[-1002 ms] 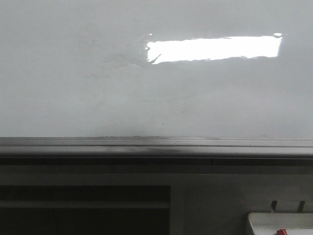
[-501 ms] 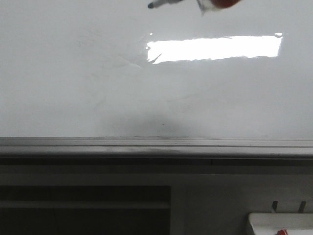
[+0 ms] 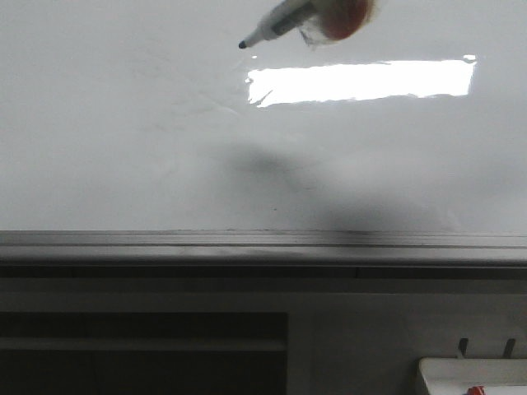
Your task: Write number 2 on whiteboard
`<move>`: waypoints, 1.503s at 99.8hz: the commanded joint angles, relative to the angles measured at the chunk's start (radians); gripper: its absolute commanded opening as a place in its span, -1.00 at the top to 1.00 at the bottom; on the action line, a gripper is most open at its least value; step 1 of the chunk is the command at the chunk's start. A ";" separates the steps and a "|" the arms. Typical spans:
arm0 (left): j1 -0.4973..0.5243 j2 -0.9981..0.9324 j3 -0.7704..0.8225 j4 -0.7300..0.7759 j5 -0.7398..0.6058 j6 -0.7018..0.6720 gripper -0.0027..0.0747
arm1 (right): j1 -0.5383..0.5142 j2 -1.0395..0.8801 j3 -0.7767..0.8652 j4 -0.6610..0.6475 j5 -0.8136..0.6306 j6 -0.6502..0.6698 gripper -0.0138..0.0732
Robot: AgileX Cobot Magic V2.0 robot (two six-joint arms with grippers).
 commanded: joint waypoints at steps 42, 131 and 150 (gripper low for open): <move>-0.002 0.010 -0.028 0.005 -0.089 -0.010 0.98 | -0.069 0.169 -0.156 -0.009 -0.075 -0.025 0.85; -0.002 0.010 -0.028 0.005 -0.139 -0.010 0.98 | -0.206 0.150 -0.192 -0.009 0.195 -0.047 0.80; -0.002 0.010 -0.028 0.005 -0.139 -0.010 0.98 | -0.102 0.212 -0.178 -0.006 0.159 -0.047 0.80</move>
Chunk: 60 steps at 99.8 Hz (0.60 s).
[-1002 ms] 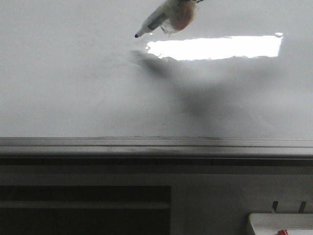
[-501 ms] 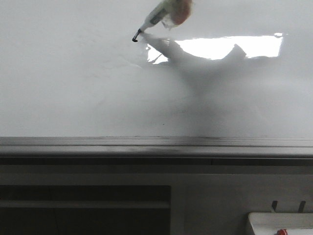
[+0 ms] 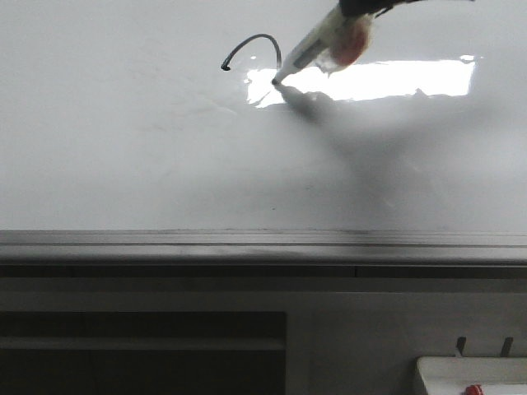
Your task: Write number 2 on whiteboard
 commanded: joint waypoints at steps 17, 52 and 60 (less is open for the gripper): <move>-0.002 0.010 -0.028 0.003 -0.071 -0.010 0.98 | 0.130 0.105 -0.025 -0.003 -0.102 -0.015 0.80; -0.002 0.010 -0.028 0.003 -0.073 -0.010 0.98 | 0.009 -0.002 0.027 0.001 0.006 -0.015 0.80; -0.002 0.010 -0.028 0.003 -0.073 -0.010 0.98 | -0.012 -0.043 0.060 0.001 0.054 -0.015 0.80</move>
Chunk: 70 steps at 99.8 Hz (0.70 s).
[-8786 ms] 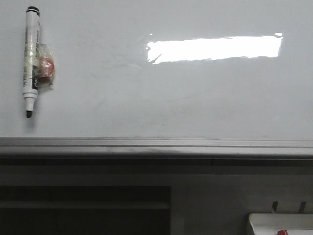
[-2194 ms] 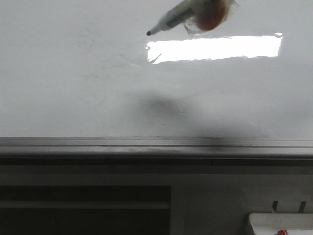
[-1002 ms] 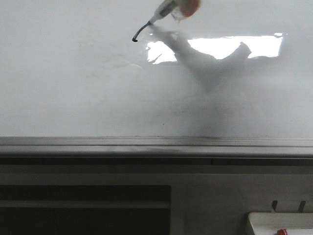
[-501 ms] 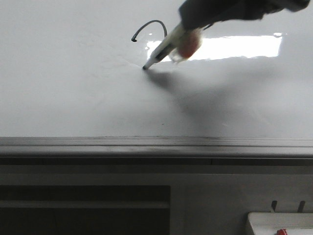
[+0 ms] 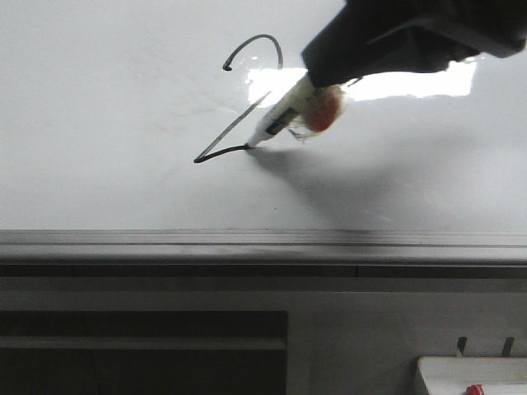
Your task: Write number 2 on whiteboard
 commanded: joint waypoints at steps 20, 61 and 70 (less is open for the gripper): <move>-0.002 0.010 -0.028 0.003 -0.073 -0.010 0.98 | -0.063 -0.108 0.052 -0.019 0.022 -0.013 0.80; -0.002 0.010 -0.028 0.003 -0.091 -0.010 0.98 | -0.056 -0.110 0.015 -0.019 -0.004 -0.013 0.80; -0.002 0.010 -0.028 0.003 -0.093 -0.010 0.98 | -0.029 -0.110 -0.013 -0.019 -0.003 -0.013 0.80</move>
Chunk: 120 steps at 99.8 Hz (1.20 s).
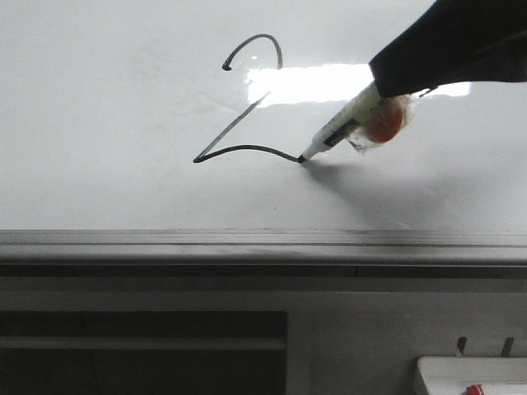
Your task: Write number 2 on whiteboard
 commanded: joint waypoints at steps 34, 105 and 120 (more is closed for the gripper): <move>-0.002 0.010 -0.028 -0.021 -0.108 -0.010 0.98 | 0.237 -0.007 -0.136 -0.019 -0.061 -0.013 0.80; -0.004 0.560 0.018 0.275 -0.557 -0.010 0.00 | 0.336 0.082 -0.316 -0.132 0.195 -0.017 0.80; -0.004 0.763 -0.057 0.327 -0.610 -0.008 0.02 | 0.351 0.092 -0.337 -0.138 0.219 -0.017 0.80</move>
